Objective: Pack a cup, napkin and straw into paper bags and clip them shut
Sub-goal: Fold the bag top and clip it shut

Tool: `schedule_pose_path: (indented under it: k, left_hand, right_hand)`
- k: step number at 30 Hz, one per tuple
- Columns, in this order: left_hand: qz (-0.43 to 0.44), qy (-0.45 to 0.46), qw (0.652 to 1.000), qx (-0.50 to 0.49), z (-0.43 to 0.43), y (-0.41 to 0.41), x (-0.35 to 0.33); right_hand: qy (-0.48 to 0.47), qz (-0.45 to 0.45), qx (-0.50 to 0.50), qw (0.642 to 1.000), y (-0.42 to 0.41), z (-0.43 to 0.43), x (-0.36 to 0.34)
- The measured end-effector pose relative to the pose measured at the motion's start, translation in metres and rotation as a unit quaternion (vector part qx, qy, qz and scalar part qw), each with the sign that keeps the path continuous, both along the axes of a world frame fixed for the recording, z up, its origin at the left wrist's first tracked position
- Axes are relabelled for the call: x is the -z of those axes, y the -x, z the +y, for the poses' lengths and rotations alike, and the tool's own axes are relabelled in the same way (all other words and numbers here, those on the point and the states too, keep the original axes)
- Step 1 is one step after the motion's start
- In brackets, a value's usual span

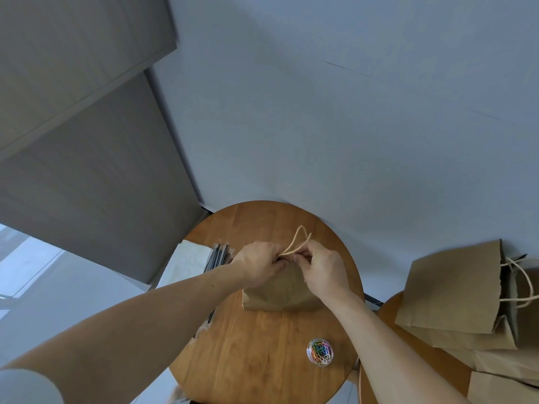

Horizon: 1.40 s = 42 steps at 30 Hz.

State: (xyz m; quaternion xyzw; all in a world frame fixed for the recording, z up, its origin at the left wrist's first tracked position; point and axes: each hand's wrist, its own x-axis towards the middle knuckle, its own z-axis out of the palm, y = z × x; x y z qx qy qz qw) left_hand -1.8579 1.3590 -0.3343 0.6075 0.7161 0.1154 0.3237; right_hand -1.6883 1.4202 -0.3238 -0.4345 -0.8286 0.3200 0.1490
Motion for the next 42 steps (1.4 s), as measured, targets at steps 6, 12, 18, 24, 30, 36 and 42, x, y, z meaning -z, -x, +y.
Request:
schedule_pose_path:
  k: [6,12,18,24,30,36,42]
  left_hand:
    - [-0.007,0.002,1.0,0.007,-0.002,-0.001,-0.004]
    - [0.007,-0.008,1.0,-0.005,-0.003,-0.004,-0.003]
    - [0.021,-0.007,0.999,-0.023,-0.004,-0.008,-0.002]
    - [0.034,-0.026,0.998,-0.035,-0.005,-0.01,0.0]
    - [0.051,-0.028,0.998,-0.036,-0.007,-0.009,0.0]
    - [0.027,-0.005,0.999,-0.027,-0.011,0.003,-0.011]
    - [-0.024,0.035,0.994,-0.098,-0.044,0.03,-0.001]
  right_hand:
    - [-0.071,0.005,-0.068,0.995,-0.002,-0.001,0.005]
    - [-0.088,-0.038,-0.104,0.99,-0.006,0.004,0.008]
    - [-0.069,-0.099,-0.115,0.986,-0.005,0.008,0.013]
    - [-0.071,-0.125,-0.1,0.985,0.001,0.007,0.014]
    - [-0.105,-0.101,-0.114,0.983,-0.005,-0.001,0.012]
    - [-0.139,0.078,-0.071,0.985,-0.033,-0.009,0.008]
    - [-0.048,-0.017,0.044,0.998,-0.077,0.001,0.02]
